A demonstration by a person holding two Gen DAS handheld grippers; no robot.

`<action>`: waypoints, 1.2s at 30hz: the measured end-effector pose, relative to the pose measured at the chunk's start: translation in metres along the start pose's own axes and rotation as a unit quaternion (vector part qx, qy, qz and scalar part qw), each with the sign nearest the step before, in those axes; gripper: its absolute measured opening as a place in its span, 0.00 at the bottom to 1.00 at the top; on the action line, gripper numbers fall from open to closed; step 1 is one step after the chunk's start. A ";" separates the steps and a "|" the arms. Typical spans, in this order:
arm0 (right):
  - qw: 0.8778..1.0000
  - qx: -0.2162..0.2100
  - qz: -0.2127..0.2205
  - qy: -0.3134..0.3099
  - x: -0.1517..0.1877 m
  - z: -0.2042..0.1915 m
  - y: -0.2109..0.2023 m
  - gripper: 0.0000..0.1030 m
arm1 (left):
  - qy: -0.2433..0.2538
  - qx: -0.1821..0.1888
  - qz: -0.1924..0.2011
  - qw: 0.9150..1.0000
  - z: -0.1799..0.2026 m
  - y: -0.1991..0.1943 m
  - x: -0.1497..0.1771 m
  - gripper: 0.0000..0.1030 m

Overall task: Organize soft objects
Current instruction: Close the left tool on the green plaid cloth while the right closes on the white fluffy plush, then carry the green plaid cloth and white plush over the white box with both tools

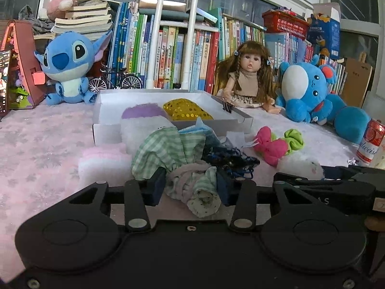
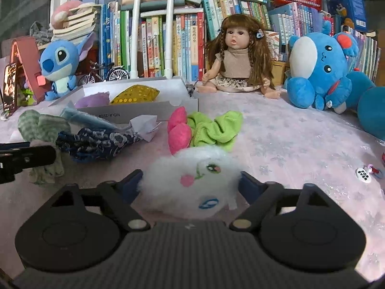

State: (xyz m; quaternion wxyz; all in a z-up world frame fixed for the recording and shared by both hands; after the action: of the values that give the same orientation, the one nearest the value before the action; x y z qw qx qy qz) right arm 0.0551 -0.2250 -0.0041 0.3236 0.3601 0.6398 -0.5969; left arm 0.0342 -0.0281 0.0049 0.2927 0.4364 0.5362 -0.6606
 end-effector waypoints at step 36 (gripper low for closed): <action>0.990 -0.113 0.043 0.065 -0.137 0.002 0.045 0.74 | -0.068 -0.005 0.011 0.998 -0.094 0.058 -0.133 0.41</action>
State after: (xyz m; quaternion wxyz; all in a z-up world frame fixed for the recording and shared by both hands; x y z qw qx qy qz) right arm 0.1659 -0.2356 0.0880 0.3459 0.3863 0.7067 -0.4813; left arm 0.1683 0.0364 0.0930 0.3382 0.3953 0.5137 -0.6822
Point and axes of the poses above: each gripper's, at about its wrist camera, not at the fingertips, and y roughly the way its jaws point, z to its right, x to its underside, the point moved 2 cm from there along y, roughly the way its jaws point, and after that the axes turned 6 degrees about y, right-handed, at the moved point
